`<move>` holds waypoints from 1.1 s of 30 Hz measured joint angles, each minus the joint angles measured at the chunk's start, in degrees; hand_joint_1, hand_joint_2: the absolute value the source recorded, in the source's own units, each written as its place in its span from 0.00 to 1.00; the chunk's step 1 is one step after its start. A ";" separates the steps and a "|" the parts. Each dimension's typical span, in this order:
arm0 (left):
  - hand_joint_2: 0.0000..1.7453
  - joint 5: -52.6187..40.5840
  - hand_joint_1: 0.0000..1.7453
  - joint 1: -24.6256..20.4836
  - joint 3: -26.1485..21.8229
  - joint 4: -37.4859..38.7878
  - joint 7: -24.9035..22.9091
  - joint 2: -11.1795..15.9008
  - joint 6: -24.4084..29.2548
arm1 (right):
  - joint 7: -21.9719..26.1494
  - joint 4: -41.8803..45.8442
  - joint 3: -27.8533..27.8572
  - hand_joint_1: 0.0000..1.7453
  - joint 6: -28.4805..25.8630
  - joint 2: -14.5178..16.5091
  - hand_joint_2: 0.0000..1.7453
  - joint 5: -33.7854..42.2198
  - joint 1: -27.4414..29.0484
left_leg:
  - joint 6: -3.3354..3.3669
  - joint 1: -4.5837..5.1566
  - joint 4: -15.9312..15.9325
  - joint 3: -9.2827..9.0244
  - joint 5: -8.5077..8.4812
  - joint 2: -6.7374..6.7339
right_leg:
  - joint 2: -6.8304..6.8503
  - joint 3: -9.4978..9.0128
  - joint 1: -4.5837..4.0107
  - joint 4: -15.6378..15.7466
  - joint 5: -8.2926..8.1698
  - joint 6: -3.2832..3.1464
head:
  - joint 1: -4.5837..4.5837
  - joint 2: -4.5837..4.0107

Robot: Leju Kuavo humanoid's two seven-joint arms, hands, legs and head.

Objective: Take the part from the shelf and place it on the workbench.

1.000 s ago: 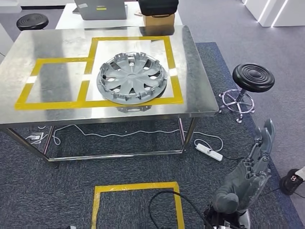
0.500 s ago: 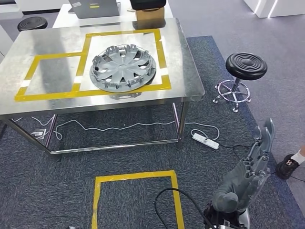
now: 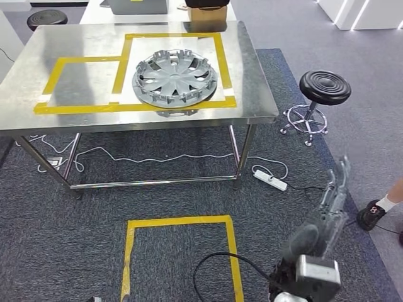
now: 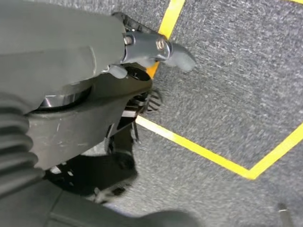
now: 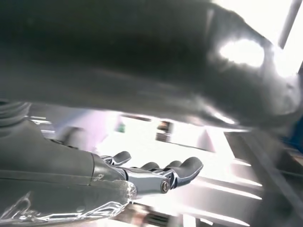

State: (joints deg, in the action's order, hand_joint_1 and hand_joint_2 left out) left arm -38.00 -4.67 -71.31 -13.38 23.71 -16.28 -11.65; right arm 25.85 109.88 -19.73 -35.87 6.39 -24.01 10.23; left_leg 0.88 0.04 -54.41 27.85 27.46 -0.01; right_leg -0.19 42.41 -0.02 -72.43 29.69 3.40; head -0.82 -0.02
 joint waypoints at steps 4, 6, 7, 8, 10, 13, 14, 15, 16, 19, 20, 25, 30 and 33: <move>0.00 -0.44 0.00 0.06 0.74 0.00 -0.16 0.04 -0.24 | 0.84 -6.61 5.93 0.00 3.40 0.23 0.00 2.12 0.03 | -0.18 0.04 -0.24 0.66 -0.54 0.12 | 0.01 -6.12 -0.01 7.44 -3.12 -0.29 | -0.02 0.00; 0.00 -0.74 0.00 0.00 0.86 0.00 -0.22 0.05 -0.42 | -0.32 -8.52 7.72 0.00 4.92 0.71 0.00 2.75 -0.25 | -0.60 0.20 -0.51 0.95 -0.59 0.11 | -0.05 -9.91 -0.15 13.90 -4.47 -0.77 | 0.04 0.00; 0.00 -1.02 0.00 -0.04 0.93 0.00 -0.32 0.06 -0.54 | -1.27 -10.06 9.00 0.00 6.71 1.10 0.00 4.16 -0.40 | -0.88 0.25 -0.60 1.16 -0.67 0.10 | -0.11 -10.50 -0.26 15.16 -4.45 -1.07 | 0.08 0.00; 0.00 -1.30 0.00 -0.08 1.02 0.00 -0.41 0.07 -0.66 | -2.02 -12.08 10.66 0.00 9.09 1.55 0.00 6.33 -0.62 | -1.17 0.28 -0.64 1.36 -0.77 0.09 | -0.18 -10.51 -0.39 15.33 -4.46 -1.38 | 0.10 0.00; 0.00 -1.91 0.00 -0.15 1.33 0.00 -0.62 0.11 -0.83 | -1.54 -19.32 15.99 0.00 14.68 2.45 0.00 10.46 -1.84 | -1.72 0.18 -0.78 1.62 -0.66 0.09 | -0.17 -10.28 -0.31 15.50 -4.79 -1.99 | 0.10 0.00; 0.00 -2.71 0.00 -0.24 2.03 0.00 -0.70 0.28 -1.08 | 2.73 -36.75 25.66 0.00 19.49 2.91 0.00 10.38 -5.90 | -2.60 0.07 -6.82 4.64 3.08 0.10 | 0.06 -10.05 0.05 15.78 -5.19 -2.64 | 0.43 0.00; 0.00 -2.96 0.00 -0.24 2.20 0.00 -0.70 0.38 -1.19 | 3.99 -43.13 28.52 0.00 20.02 2.85 0.00 9.66 -7.28 | -2.80 0.02 -10.77 6.62 4.91 0.10 | 0.14 -9.90 0.08 15.77 -5.23 -2.71 | 0.54 0.00; 0.00 -3.17 0.00 -0.21 2.29 0.00 -0.70 0.49 -1.27 | 4.78 -49.73 31.31 0.00 20.40 2.74 0.00 8.99 -8.47 | -2.93 -0.04 -14.41 8.50 6.22 0.09 | 0.22 -9.77 0.08 15.76 -5.27 -2.75 | 0.52 0.00; 0.00 -3.37 0.00 -0.15 2.35 0.00 -0.70 0.60 -1.34 | 4.87 -56.00 33.92 0.00 20.75 2.60 0.00 8.56 -9.34 | -2.99 -0.05 -16.61 9.69 6.55 0.09 | 0.30 -9.70 0.09 15.76 -5.28 -2.75 | 0.54 0.00; 0.00 -3.88 0.00 0.02 2.61 0.00 -0.70 0.91 -1.55 | 1.88 -70.60 40.43 0.00 21.87 2.25 0.00 8.85 -10.59 | -2.97 -0.13 -11.73 7.55 1.89 0.09 | 0.34 -9.77 0.25 15.73 -5.30 -2.53 | 0.53 0.00; 0.00 -3.98 0.00 0.03 2.69 0.01 -0.70 0.97 -1.63 | 0.14 -74.03 42.26 0.00 22.17 2.14 0.00 9.20 -10.74 | -3.03 -0.20 -8.00 5.78 0.07 0.11 | 0.29 -9.74 0.18 15.61 -5.27 -2.29 | 0.52 0.00; 0.00 -4.22 0.00 0.15 3.29 0.02 -0.68 1.21 -1.79 | -9.10 -86.16 49.59 0.00 23.00 1.37 0.00 9.49 -10.82 | -1.34 -0.14 -1.59 3.33 -1.25 0.30 | 0.03 -8.79 0.07 15.13 -5.43 -0.75 | 0.39 0.00; 0.00 -4.34 0.00 0.17 3.68 0.02 -0.68 1.49 -1.76 | -13.89 -91.32 52.89 0.00 20.03 1.14 0.00 8.46 -11.28 | -0.06 -0.11 -1.49 3.41 -1.53 0.11 | 0.10 -3.26 0.19 2.35 1.63 0.23 | -0.35 0.00; 0.00 -4.43 0.00 0.28 3.69 0.02 -0.70 1.60 -1.72 | -14.96 -92.80 53.72 0.00 18.77 1.14 0.00 7.66 -11.19 | -0.01 0.04 -1.51 3.33 -1.52 0.12 | 0.10 -2.50 0.17 -0.30 1.50 0.09 | -0.36 0.00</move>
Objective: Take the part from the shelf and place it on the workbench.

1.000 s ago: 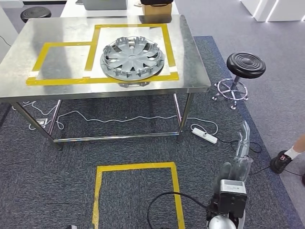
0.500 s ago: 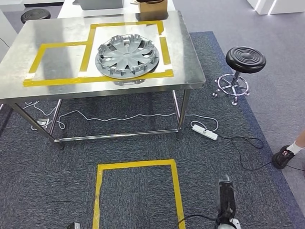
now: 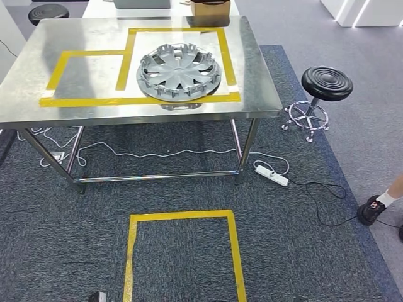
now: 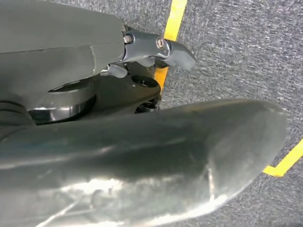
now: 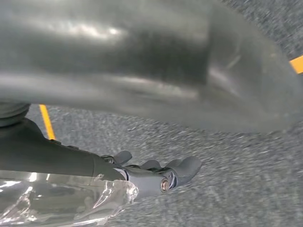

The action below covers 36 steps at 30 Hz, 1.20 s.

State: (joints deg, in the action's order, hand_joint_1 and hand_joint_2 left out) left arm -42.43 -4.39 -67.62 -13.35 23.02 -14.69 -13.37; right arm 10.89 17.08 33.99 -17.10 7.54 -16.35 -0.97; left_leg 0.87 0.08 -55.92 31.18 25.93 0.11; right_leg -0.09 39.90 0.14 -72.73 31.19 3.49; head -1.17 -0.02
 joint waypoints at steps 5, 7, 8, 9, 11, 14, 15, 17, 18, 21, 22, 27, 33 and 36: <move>0.00 -0.50 0.00 -0.06 0.04 0.00 -0.07 0.03 0.09 | -2.76 -1.11 0.21 0.00 -1.83 0.00 0.00 -2.07 -0.61 | -0.80 0.32 -0.23 -0.04 0.03 0.00 | -0.11 -7.96 -0.12 14.83 -5.12 -0.94 | 0.06 0.00; 0.00 -0.91 0.00 -0.09 0.06 0.00 -0.35 0.05 0.24 | -4.13 -1.50 0.22 0.00 -2.58 0.01 0.00 -3.13 -0.65 | -1.45 0.33 -0.31 0.13 -0.03 -0.02 | -0.20 -7.86 -0.13 14.98 -5.28 -1.54 | 0.10 0.00; 0.00 -1.07 0.00 -0.09 0.07 0.00 -0.64 0.07 0.45 | -4.58 -1.63 0.22 0.00 -2.92 0.01 0.00 -3.63 -0.62 | -1.80 0.29 -0.72 0.31 0.35 -0.02 | -0.20 -7.84 -0.06 15.04 -5.40 -1.86 | 0.11 0.00; 0.00 -1.20 0.00 -0.10 0.08 0.00 -1.05 0.09 0.82 | -4.93 -1.73 0.23 0.00 -3.28 0.01 0.00 -4.12 -0.63 | -2.17 0.24 -2.02 0.88 1.34 -0.02 | -0.18 -7.83 0.03 15.15 -5.53 -2.23 | 0.17 0.00; 0.00 -1.35 0.00 -0.11 0.08 0.00 -1.93 0.13 1.77 | -5.35 -1.87 0.22 0.00 -3.76 0.08 0.00 -4.78 -0.79 | -2.72 0.14 -7.99 3.63 4.89 -0.01 | -0.16 -7.72 0.15 15.25 -5.70 -2.72 | 0.30 0.00; 0.00 -1.46 0.00 -0.01 0.08 0.00 -2.78 0.18 2.79 | -5.76 -2.18 0.21 0.00 -3.96 0.14 0.00 -5.17 -0.81 | -2.94 0.06 -16.62 7.83 7.90 -0.02 | -0.14 -7.48 0.15 15.23 -5.78 -2.89 | 0.33 0.00; 0.00 -1.58 0.00 0.01 0.08 0.00 -3.30 0.19 3.42 | -5.89 -2.25 0.21 0.00 -3.99 0.14 0.00 -5.29 -0.80 | -2.90 0.04 -16.00 7.52 6.83 -0.02 | -0.15 -7.47 0.15 15.23 -5.80 -2.87 | 0.33 0.00; 0.00 -2.15 0.00 -0.07 0.10 0.00 -5.34 0.19 5.87 | -6.22 -2.31 0.21 0.00 -4.13 0.18 0.00 -5.72 -0.86 | -2.70 -0.01 -9.76 4.23 2.94 -0.02 | -0.22 -7.55 0.17 15.22 -5.87 -2.71 | 0.33 0.00; 0.00 -2.61 0.00 -0.18 0.15 0.00 -6.59 0.14 7.44 | -6.39 -2.32 0.21 0.00 -4.22 0.20 0.00 -5.99 -0.92 | -2.59 -0.04 -5.83 2.21 1.42 -0.01 | -0.29 -7.49 0.04 15.04 -5.84 -2.50 | 0.38 0.00; 0.00 -3.69 0.00 -0.46 0.46 0.00 -8.95 -0.05 10.52 | -6.73 -2.36 0.21 0.00 -4.60 0.22 0.00 -6.61 -1.05 | -1.78 0.02 -0.57 -0.10 0.38 0.14 | -0.36 -6.97 -0.30 14.64 -5.95 -1.64 | 0.36 0.00; 0.00 -3.81 0.00 -0.44 0.58 0.00 -9.15 -0.09 10.78 | -6.76 -2.39 0.21 0.00 -4.67 0.21 0.00 -6.67 -1.05 | -1.38 -0.01 -0.62 0.07 0.34 0.18 | -0.34 -6.88 -0.24 14.69 -6.04 -1.39 | 0.31 0.00; 0.00 -4.29 0.00 -0.44 1.35 0.00 -9.59 -0.20 11.58 | -6.85 -2.56 0.21 0.00 -4.81 0.21 0.00 -6.79 -1.03 | -0.14 -0.22 -0.38 0.27 -0.14 0.01 | -0.24 -2.10 -0.03 4.10 0.09 -0.09 | -0.31 0.00; 0.00 -10.76 0.00 -0.26 4.13 0.00 -14.50 -0.20 16.81 | -7.35 -2.81 0.21 0.00 -4.58 0.19 0.25 -8.82 -0.98 | -0.58 -0.18 -0.53 0.32 -0.31 1.27 | -1.76 -5.45 0.48 8.68 -3.31 0.08 | -0.34 0.00; 0.00 -16.08 0.00 -0.31 6.81 0.01 -16.74 -0.21 17.49 | -8.28 -3.05 0.20 0.00 -4.96 0.16 1.00 -9.83 -0.99 | -1.58 -0.09 -0.73 0.86 -0.65 2.55 | -3.67 -8.48 0.74 14.34 -4.21 -0.47 | -0.25 0.00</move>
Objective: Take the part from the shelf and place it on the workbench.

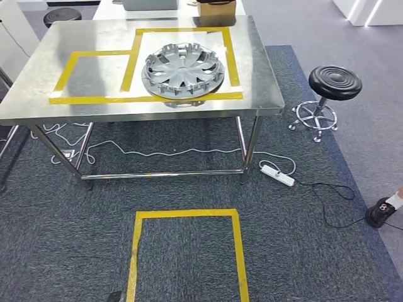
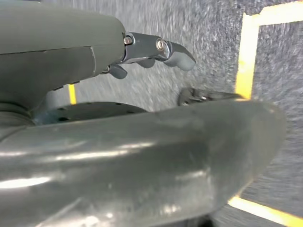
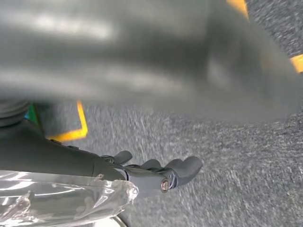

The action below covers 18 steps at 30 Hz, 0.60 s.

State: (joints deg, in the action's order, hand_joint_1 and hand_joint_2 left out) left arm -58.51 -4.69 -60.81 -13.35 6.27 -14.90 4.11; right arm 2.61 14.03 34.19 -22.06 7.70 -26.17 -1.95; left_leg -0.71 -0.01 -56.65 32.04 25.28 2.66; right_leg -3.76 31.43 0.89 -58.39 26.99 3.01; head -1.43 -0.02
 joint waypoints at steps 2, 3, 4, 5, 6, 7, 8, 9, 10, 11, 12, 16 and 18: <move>0.00 -3.53 0.00 0.26 2.75 0.01 -0.87 -0.10 -0.08 | -0.31 -0.10 0.01 0.00 -0.11 -0.03 1.00 -0.57 0.00 | -0.71 -0.25 0.07 0.33 -0.26 0.63 | 0.96 0.11 -0.15 0.04 -0.25 -0.86 | 0.00 0.00; 0.00 -4.43 0.00 0.36 3.97 0.03 -1.10 -0.24 -0.18 | -0.43 -0.11 0.02 0.00 -0.15 -0.05 1.00 -0.85 -0.06 | -1.02 -0.32 -0.44 0.66 0.18 0.36 | 1.44 0.14 -0.15 0.13 -0.40 -1.30 | 0.13 0.00; 0.00 -4.76 0.00 0.37 4.83 0.06 -1.24 -0.39 -0.32 | -0.51 -0.12 0.02 0.00 -0.16 -0.05 1.00 -1.14 -0.12 | -1.27 -0.33 -2.00 1.43 1.29 -0.16 | 1.97 0.17 -0.10 0.26 -0.55 -1.67 | 0.30 0.00; 0.00 -4.90 0.00 0.35 5.50 0.09 -1.32 -0.56 -0.52 | -0.57 -0.13 0.02 0.00 -0.17 -0.05 1.00 -1.41 -0.15 | -1.47 -0.33 -4.79 2.76 3.01 -0.87 | 2.56 0.22 -0.10 0.34 -0.63 -1.93 | 0.49 0.00; 0.00 -5.02 0.00 0.32 6.02 0.13 -1.37 -0.70 -0.73 | -0.61 -0.14 0.02 0.00 -0.19 -0.05 1.00 -1.62 -0.13 | -1.64 -0.31 -8.45 4.54 5.01 -1.45 | 3.17 0.30 -0.16 0.35 -0.65 -2.10 | 0.67 0.00; 0.00 -5.09 0.00 0.33 6.47 0.14 -1.39 -0.79 -0.90 | -0.64 -0.14 0.02 0.00 -0.20 -0.06 1.00 -1.75 -0.07 | -1.74 -0.33 -12.26 6.37 6.69 -1.68 | 3.83 0.39 -0.24 0.35 -0.65 -2.20 | 0.73 0.00; 0.00 -5.01 0.00 0.40 6.88 0.15 -1.39 -0.84 -1.00 | -0.64 -0.15 0.02 0.00 -0.21 -0.07 1.00 -1.83 -0.03 | -1.77 -0.33 -14.94 7.65 7.47 -1.75 | 4.49 0.45 -0.33 0.34 -0.65 -2.25 | 0.73 0.00; 0.00 -4.83 0.00 0.48 7.16 0.15 -1.36 -0.87 -1.03 | -0.65 -0.16 0.02 0.00 -0.22 -0.07 1.00 -1.88 -0.02 | -1.73 -0.32 -15.78 8.01 7.19 -1.80 | 5.11 0.48 -0.40 0.34 -0.65 -2.27 | 0.73 0.00; 0.00 -4.55 0.00 0.56 7.35 0.15 -1.31 -0.87 -1.03 | -0.64 -0.16 0.02 0.00 -0.22 -0.07 1.00 -1.96 -0.06 | -1.60 -0.30 -14.55 7.29 5.90 -1.97 | 5.71 0.46 -0.46 0.34 -0.65 -2.27 | 0.73 0.00; 0.00 -4.26 0.00 0.60 7.44 0.15 -1.23 -0.87 -1.02 | -0.63 -0.17 0.02 0.00 -0.23 -0.07 1.00 -2.03 -0.11 | -1.39 -0.23 -11.55 5.62 4.03 -2.55 | 6.29 0.39 -0.50 0.34 -0.62 -2.23 | 0.73 0.00; 0.00 -4.03 0.00 0.59 7.46 0.15 -1.15 -0.87 -1.01 | -0.63 -0.17 0.02 0.00 -0.23 -0.07 1.00 -2.10 -0.15 | -1.11 -0.09 -7.85 3.52 2.26 -3.91 | 6.79 0.29 -0.61 0.33 -0.57 -2.14 | 0.75 0.00; 0.00 -3.79 0.00 0.40 7.48 0.15 -0.98 -0.88 -0.99 | -0.62 -0.17 0.05 0.00 -0.31 -0.09 1.00 -2.21 -0.11 | -0.04 0.47 -0.05 0.00 0.49 -6.23 | 8.96 0.18 -1.23 0.09 -0.24 -1.09 | 0.82 0.00; 0.00 -3.72 0.00 0.63 7.48 0.15 -0.94 -0.87 -0.99 | -0.62 -0.17 0.06 0.00 -0.34 -0.09 1.00 -2.25 -0.26 | 0.60 0.33 0.04 0.19 0.17 -5.03 | 8.82 0.18 -1.04 -0.19 0.21 -0.46 | 0.70 0.00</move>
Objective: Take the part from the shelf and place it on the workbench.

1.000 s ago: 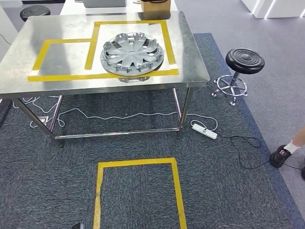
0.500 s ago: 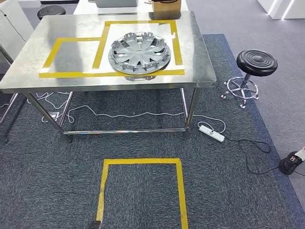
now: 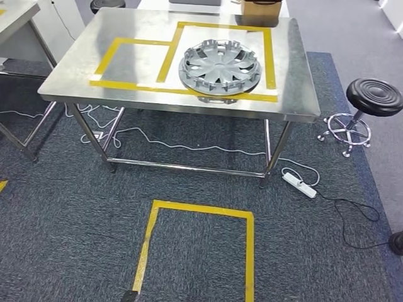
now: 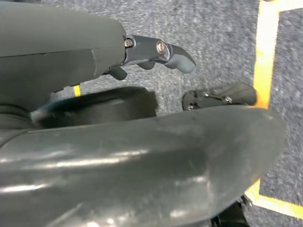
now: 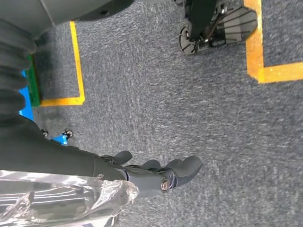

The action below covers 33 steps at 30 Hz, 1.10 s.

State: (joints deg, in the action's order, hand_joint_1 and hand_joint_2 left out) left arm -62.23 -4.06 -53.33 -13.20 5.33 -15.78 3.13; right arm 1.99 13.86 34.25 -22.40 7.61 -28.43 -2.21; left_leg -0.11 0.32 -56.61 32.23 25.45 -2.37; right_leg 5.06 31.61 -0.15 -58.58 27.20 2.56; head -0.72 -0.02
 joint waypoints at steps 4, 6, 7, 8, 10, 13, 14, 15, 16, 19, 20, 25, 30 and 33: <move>0.00 0.12 0.00 -0.02 0.00 0.00 0.00 -0.01 0.03 | 0.02 -0.02 0.04 0.00 -0.03 0.00 1.00 -0.03 0.04 | 0.88 -0.29 0.18 0.13 -0.43 2.42 | -4.43 4.92 0.31 -11.42 6.35 0.86 | -0.59 0.00; 0.00 0.34 0.00 0.04 -0.02 0.00 0.00 -0.02 0.10 | 0.04 -0.07 0.22 0.00 -0.08 0.00 1.00 -0.05 0.28 | 0.93 -0.29 0.16 0.17 -0.51 3.93 | -4.86 7.18 0.33 -16.09 7.39 0.95 | -0.66 0.00; 0.00 0.48 0.00 0.09 -0.03 0.00 0.00 -0.02 0.14 | 0.08 -0.09 0.31 0.00 -0.11 0.00 1.00 -0.07 0.32 | 0.88 -0.31 0.14 0.15 -0.57 4.70 | -4.94 7.01 0.39 -15.54 6.41 0.95 | -0.66 0.00; 0.00 0.59 0.00 0.10 -0.05 0.00 0.01 -0.03 0.15 | 0.14 -0.10 0.38 0.00 -0.14 0.00 1.00 -0.10 0.31 | 0.77 -0.36 0.12 0.11 -0.62 5.53 | -5.26 5.65 0.52 -12.53 4.42 0.94 | -0.67 0.00; 0.00 0.77 0.00 0.01 -0.07 0.00 0.11 -0.04 0.15 | 0.40 -0.13 0.51 0.00 -0.14 0.01 1.00 -0.15 0.23 | 0.31 -0.38 -0.12 0.22 -0.68 7.05 | -7.84 1.93 1.08 -4.47 1.07 0.97 | -0.67 0.00; 0.00 0.95 0.00 -0.07 -0.09 0.00 0.40 0.00 0.15 | 0.92 -0.21 0.78 0.00 0.03 0.02 1.00 -0.17 0.19 | -0.84 -0.49 -0.25 0.90 -1.10 8.99 | -9.82 -0.17 1.28 -0.06 0.17 0.37 | -0.59 0.00; 0.00 0.98 0.00 -0.02 -0.09 0.00 0.46 0.03 0.15 | 1.02 -0.22 0.85 0.00 0.08 0.03 1.00 -0.18 0.17 | -1.20 -0.66 -0.09 1.09 -1.32 9.49 | -9.19 -0.15 1.19 -0.11 0.03 -0.05 | -0.59 0.00; 0.00 1.00 0.00 0.03 -0.10 0.00 0.51 0.05 0.15 | 1.08 -0.22 0.90 0.00 0.12 0.03 1.00 -0.21 0.13 | -1.52 -0.69 -0.20 1.31 -1.22 9.14 | -8.53 -0.15 1.15 -0.03 -0.12 -0.48 | -0.57 0.00; 0.00 1.01 0.00 0.03 -0.10 0.01 0.56 0.08 0.15 | 1.12 -0.22 0.95 0.00 0.16 0.04 1.00 -0.25 0.10 | -1.79 -0.66 -1.12 1.83 -0.57 8.11 | -7.82 -0.17 1.15 0.09 -0.27 -0.91 | -0.39 0.00; 0.00 1.02 0.00 -0.15 -0.11 0.01 0.71 0.13 0.15 | 1.14 -0.25 1.19 0.00 0.22 0.04 1.00 -0.31 0.17 | -2.30 -0.46 -10.39 6.36 4.56 3.96 | -5.41 -0.11 0.97 0.25 -0.35 -1.66 | 0.22 0.00; 0.00 1.04 0.00 -0.17 -0.11 0.01 0.74 0.14 0.15 | 1.10 -0.26 1.29 0.00 0.22 0.03 1.00 -0.31 0.26 | -2.40 -0.47 -13.93 8.11 6.00 3.49 | -4.56 -0.06 0.87 0.25 -0.31 -1.72 | 0.26 0.00; 0.00 1.23 0.00 0.01 -0.18 0.00 0.87 0.30 0.15 | 0.92 -0.26 1.40 0.00 0.26 0.02 1.00 -0.43 0.10 | -1.97 -0.33 -10.55 5.79 2.40 1.88 | -1.41 -0.15 0.62 0.25 -0.21 -1.67 | 0.27 0.00; 0.00 1.50 0.00 -0.26 -0.21 0.01 1.14 0.35 0.15 | 1.38 -0.26 1.63 0.00 0.96 0.03 1.00 0.05 -0.01 | -0.45 0.30 -0.46 0.65 -0.26 -0.94 | 1.59 -0.56 -0.07 0.25 0.21 -0.42 | 0.28 0.00; 0.00 1.42 0.00 0.04 -0.23 0.02 1.24 0.39 0.15 | 2.31 -0.26 2.30 0.00 1.56 0.04 1.00 0.60 -0.38 | 0.56 -0.03 0.15 0.53 -0.77 0.92 | -0.81 0.02 0.31 -2.00 2.06 0.53 | 0.07 0.00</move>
State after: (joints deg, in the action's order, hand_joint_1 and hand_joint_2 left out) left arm -60.81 -4.02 -53.57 -13.19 6.57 -15.39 3.27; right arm 4.30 13.59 36.55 -20.85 7.65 -27.83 -2.59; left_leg 0.45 0.29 -56.46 32.76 24.69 -1.45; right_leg 4.24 31.63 0.16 -60.58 29.26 3.09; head -0.65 -0.02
